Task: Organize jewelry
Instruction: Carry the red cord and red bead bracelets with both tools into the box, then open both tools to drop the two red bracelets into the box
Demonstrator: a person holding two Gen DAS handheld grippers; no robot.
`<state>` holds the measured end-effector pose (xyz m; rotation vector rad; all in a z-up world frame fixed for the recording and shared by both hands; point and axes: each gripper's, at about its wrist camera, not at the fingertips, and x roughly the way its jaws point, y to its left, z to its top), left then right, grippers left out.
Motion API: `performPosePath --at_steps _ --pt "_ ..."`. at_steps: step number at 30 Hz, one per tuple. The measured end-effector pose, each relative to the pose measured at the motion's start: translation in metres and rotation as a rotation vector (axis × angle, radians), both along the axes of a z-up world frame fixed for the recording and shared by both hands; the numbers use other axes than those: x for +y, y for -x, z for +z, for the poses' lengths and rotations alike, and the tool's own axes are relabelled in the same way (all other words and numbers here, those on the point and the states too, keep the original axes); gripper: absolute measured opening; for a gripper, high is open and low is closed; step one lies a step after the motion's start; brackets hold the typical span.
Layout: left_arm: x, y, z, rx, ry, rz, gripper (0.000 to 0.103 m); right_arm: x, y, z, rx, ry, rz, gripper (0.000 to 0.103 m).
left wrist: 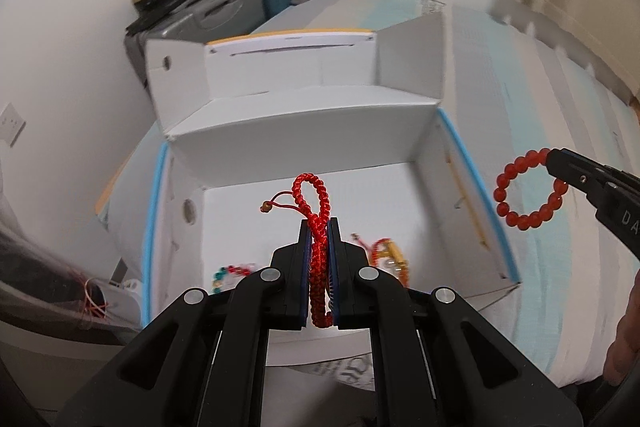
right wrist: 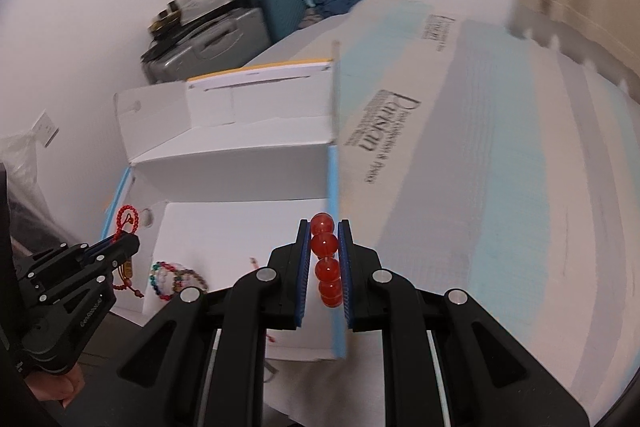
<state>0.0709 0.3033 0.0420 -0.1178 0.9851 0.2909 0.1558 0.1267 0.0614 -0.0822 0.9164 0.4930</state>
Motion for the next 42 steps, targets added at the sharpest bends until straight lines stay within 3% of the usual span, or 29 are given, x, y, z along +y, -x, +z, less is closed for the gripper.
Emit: performPosePath --at_steps 12,27,41,42 --pt "0.055 0.009 -0.045 0.093 0.047 0.065 0.007 0.077 0.004 -0.044 0.071 0.052 0.097 0.013" --pt "0.075 0.000 -0.108 0.212 0.111 0.076 0.007 0.102 -0.003 -0.116 0.188 0.139 0.109 0.013" --pt "0.076 0.000 -0.113 0.205 0.108 0.085 0.011 0.102 0.002 -0.116 0.191 0.129 0.106 0.015" --pt "0.075 0.001 -0.112 0.200 0.107 0.088 0.011 0.101 0.002 -0.114 0.188 0.126 0.105 0.021"
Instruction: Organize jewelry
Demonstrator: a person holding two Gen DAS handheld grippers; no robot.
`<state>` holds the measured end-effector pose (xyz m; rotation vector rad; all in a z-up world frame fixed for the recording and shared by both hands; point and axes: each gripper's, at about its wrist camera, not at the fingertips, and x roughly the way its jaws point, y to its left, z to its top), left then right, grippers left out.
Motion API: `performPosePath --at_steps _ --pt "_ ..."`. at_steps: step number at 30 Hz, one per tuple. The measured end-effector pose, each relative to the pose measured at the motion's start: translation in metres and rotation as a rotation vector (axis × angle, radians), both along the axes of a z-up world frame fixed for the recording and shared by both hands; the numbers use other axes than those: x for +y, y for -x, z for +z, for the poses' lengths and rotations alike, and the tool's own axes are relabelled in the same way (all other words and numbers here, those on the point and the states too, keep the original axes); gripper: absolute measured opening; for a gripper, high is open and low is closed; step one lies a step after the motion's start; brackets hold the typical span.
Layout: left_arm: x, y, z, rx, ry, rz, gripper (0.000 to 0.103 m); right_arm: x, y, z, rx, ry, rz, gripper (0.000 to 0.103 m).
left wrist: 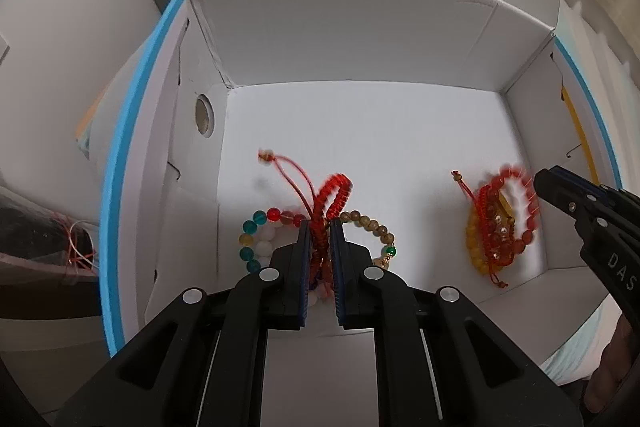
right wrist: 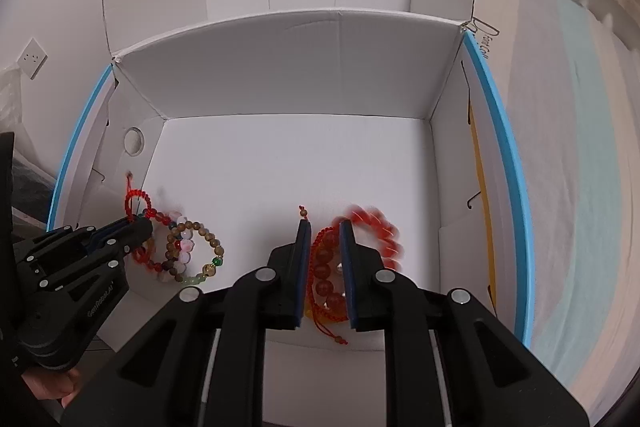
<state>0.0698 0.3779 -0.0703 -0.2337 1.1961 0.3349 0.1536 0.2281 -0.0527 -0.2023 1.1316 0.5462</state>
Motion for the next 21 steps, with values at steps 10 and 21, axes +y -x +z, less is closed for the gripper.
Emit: performPosePath --at_steps 10,21 --pt "-0.007 0.025 0.044 -0.126 -0.071 0.024 0.058 -0.021 0.021 0.044 -0.137 -0.049 -0.015 0.070" --pt "-0.025 0.075 0.084 -0.237 -0.152 0.053 0.096 -0.058 0.068 0.081 -0.234 -0.097 -0.050 0.095"
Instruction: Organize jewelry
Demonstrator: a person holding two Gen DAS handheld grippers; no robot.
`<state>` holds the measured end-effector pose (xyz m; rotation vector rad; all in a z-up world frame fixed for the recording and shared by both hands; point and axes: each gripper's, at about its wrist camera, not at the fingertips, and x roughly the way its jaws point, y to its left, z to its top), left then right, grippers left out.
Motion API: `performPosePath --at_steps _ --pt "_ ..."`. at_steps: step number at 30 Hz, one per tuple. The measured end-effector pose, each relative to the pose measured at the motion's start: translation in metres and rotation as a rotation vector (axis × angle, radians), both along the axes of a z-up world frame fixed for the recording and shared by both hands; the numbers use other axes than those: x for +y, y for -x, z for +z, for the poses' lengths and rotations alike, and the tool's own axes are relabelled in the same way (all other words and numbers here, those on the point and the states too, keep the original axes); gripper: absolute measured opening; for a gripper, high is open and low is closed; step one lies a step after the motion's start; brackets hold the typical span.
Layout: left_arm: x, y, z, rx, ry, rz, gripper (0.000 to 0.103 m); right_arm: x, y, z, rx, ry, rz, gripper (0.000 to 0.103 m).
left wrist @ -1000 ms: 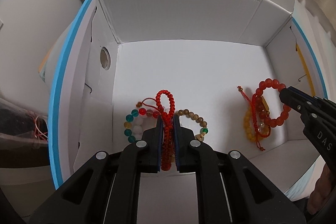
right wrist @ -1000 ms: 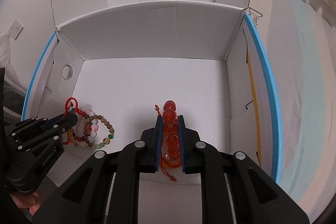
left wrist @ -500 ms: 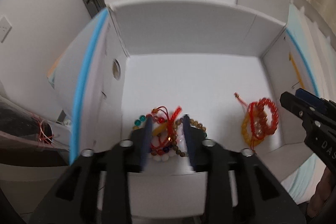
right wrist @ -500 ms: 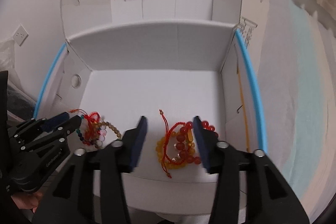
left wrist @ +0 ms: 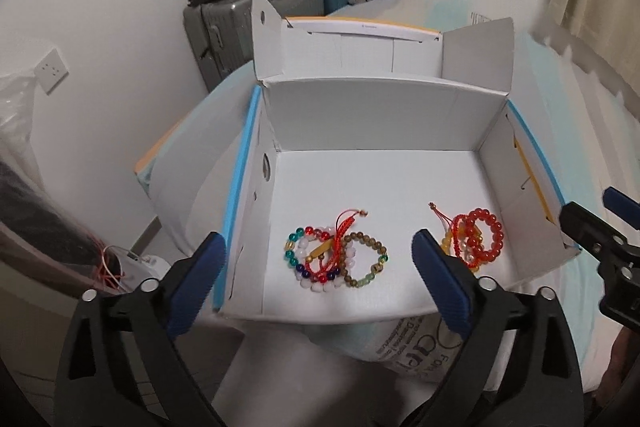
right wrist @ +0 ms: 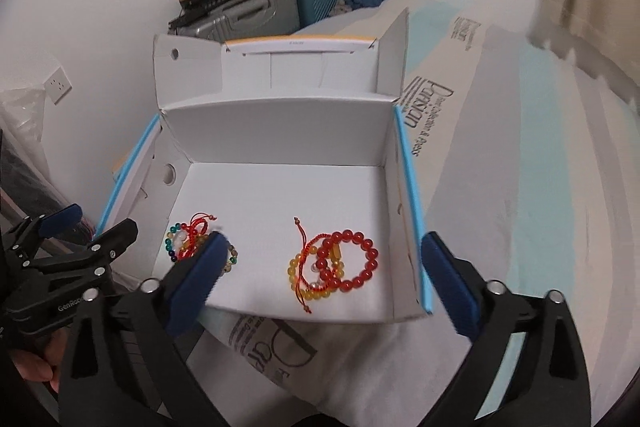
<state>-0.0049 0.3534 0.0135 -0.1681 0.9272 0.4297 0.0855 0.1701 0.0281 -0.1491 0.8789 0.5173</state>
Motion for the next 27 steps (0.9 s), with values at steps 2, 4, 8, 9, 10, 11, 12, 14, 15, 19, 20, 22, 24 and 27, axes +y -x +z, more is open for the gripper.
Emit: performPosePath --at_steps 2,4,8,9,10,11,12,14,15,19,20,22,24,27 --pt "-0.003 0.009 0.005 -0.017 0.001 0.007 0.097 -0.007 0.010 0.004 -0.007 -0.007 -0.005 0.095" --pt "-0.007 0.019 0.008 -0.027 0.001 0.011 0.097 -0.014 0.020 0.006 -0.011 -0.010 -0.012 0.095" --pt "-0.016 0.040 0.011 -0.037 -0.004 0.003 0.097 -0.025 0.042 0.007 -0.030 -0.016 -0.025 0.096" --pt "-0.018 0.044 0.011 -0.041 -0.003 0.002 0.097 -0.027 0.046 0.007 -0.036 -0.017 -0.028 0.096" --pt "-0.020 0.049 0.011 -0.043 -0.004 -0.001 0.097 -0.030 0.053 0.006 -0.045 -0.019 -0.031 0.096" --pt "-0.023 0.054 0.010 -0.045 -0.008 -0.004 0.097 -0.032 0.057 0.004 -0.052 -0.017 -0.035 0.096" --pt "-0.026 0.058 0.010 -0.046 -0.009 -0.006 0.097 -0.034 0.062 0.003 -0.057 -0.016 -0.037 0.096" --pt "-0.029 0.066 0.009 -0.051 -0.009 -0.011 0.097 -0.037 0.070 -0.001 -0.057 -0.020 -0.039 0.096" --pt "-0.031 0.070 0.008 -0.050 -0.009 -0.011 0.097 -0.038 0.074 -0.003 -0.057 -0.020 -0.043 0.096" --pt "-0.035 0.082 0.009 -0.062 -0.002 -0.010 0.097 -0.043 0.087 -0.007 -0.060 -0.024 -0.057 0.096" --pt "-0.036 0.085 0.009 -0.065 -0.003 -0.011 0.097 -0.045 0.089 -0.007 -0.062 -0.025 -0.060 0.096" --pt "-0.039 0.088 0.011 -0.066 -0.008 -0.015 0.097 -0.047 0.093 -0.007 -0.067 -0.028 -0.065 0.096" --pt "-0.040 0.091 0.011 -0.070 -0.007 -0.017 0.097 -0.048 0.097 -0.008 -0.066 -0.027 -0.068 0.096" --pt "-0.041 0.093 0.012 -0.074 -0.007 -0.018 0.097 -0.048 0.099 -0.008 -0.069 -0.027 -0.070 0.096"
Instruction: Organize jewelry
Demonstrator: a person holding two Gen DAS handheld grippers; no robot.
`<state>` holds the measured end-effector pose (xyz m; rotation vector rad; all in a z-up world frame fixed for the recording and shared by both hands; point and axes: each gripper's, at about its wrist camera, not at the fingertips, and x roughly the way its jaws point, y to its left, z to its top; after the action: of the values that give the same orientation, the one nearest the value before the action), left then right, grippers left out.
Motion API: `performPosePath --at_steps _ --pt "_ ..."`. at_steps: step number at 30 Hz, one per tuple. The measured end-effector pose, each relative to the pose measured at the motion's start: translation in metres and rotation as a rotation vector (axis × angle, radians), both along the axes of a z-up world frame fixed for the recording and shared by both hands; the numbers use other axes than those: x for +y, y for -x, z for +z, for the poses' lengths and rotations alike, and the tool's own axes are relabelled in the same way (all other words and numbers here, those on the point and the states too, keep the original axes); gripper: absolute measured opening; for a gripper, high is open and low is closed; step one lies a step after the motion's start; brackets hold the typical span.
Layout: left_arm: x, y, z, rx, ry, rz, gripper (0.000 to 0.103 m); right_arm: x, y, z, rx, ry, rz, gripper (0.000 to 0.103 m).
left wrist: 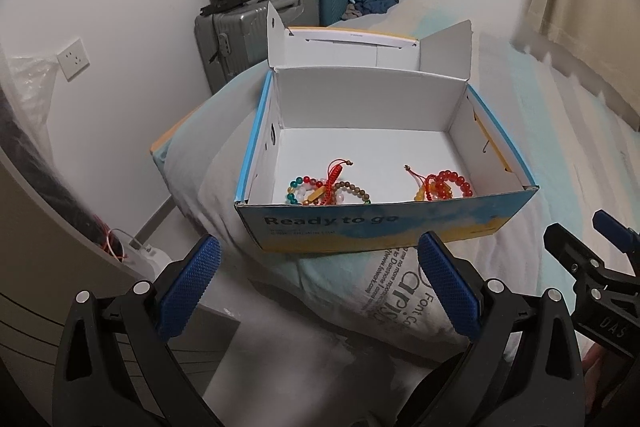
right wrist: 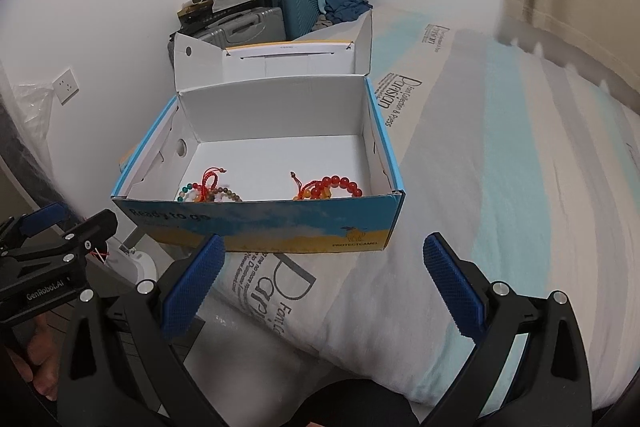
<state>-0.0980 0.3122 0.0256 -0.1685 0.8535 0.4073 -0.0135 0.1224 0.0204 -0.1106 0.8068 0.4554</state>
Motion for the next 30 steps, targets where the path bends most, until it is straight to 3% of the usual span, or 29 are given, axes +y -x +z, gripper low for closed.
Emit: performPosePath --at_steps 18,24,30 --pt "-0.0004 0.0030 -0.0049 0.005 -0.007 -0.004 0.097 -0.0031 -0.0005 0.0021 0.001 -0.002 -0.013 0.096" --pt "0.0006 0.0029 -0.0059 -0.004 0.030 -0.010 0.097 -0.0049 0.0009 0.0016 0.002 0.000 -0.017 0.096" --pt "-0.0054 0.0004 -0.0026 -0.011 -0.035 0.020 0.097 -0.0071 0.0013 0.0012 0.001 0.001 -0.017 0.096"
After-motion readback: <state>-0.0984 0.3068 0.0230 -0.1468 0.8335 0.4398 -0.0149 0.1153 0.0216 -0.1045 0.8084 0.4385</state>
